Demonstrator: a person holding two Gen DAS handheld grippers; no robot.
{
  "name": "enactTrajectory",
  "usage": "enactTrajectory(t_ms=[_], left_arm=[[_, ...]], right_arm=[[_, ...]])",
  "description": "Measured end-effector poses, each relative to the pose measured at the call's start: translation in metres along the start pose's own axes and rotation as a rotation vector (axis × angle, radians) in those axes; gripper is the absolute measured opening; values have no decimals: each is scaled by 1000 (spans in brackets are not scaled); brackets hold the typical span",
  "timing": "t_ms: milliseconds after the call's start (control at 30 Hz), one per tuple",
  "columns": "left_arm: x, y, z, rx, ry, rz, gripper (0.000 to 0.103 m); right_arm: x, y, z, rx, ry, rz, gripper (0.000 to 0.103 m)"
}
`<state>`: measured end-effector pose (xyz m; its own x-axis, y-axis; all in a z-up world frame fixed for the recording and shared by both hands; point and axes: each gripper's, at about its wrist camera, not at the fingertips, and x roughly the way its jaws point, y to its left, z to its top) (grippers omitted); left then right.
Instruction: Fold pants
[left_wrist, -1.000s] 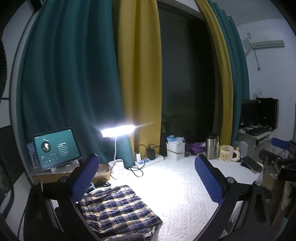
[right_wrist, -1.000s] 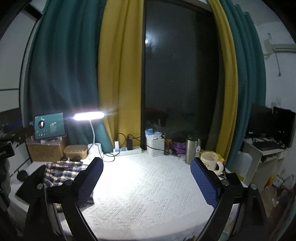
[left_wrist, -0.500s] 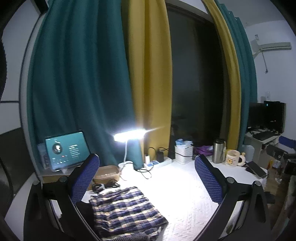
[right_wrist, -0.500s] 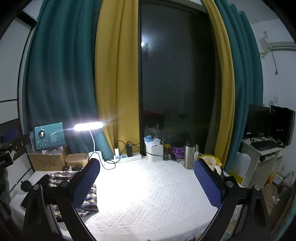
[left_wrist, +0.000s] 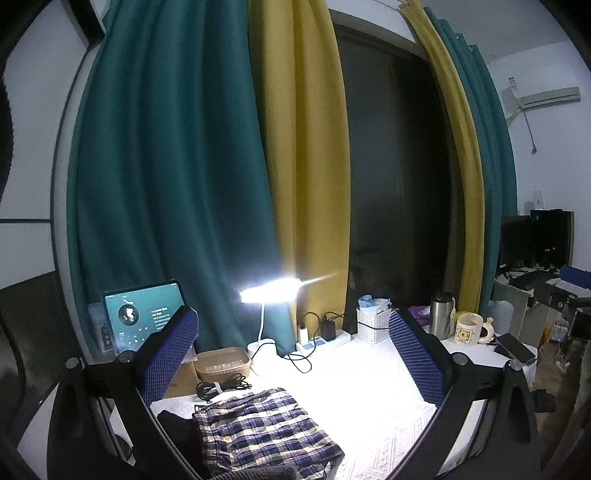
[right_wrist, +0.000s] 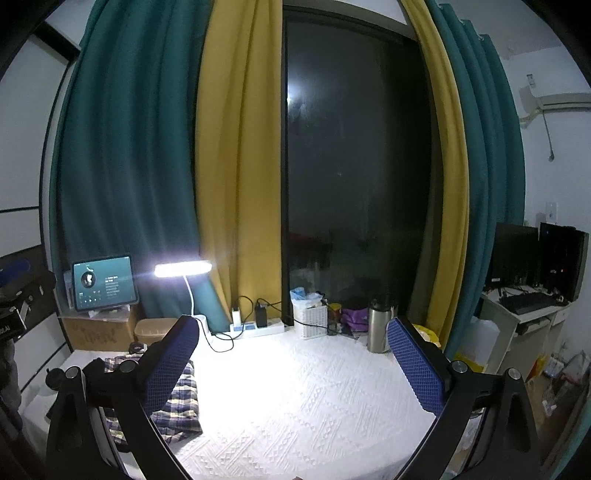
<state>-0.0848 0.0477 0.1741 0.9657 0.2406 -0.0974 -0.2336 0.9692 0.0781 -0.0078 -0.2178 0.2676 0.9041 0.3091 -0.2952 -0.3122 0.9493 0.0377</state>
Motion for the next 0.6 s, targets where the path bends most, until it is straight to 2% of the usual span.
enactTrajectory(t_ms=[600], left_arm=[[-16, 2, 12, 3, -63, 21, 102]], right_arm=[[-30, -1, 20, -15, -73, -30, 103]])
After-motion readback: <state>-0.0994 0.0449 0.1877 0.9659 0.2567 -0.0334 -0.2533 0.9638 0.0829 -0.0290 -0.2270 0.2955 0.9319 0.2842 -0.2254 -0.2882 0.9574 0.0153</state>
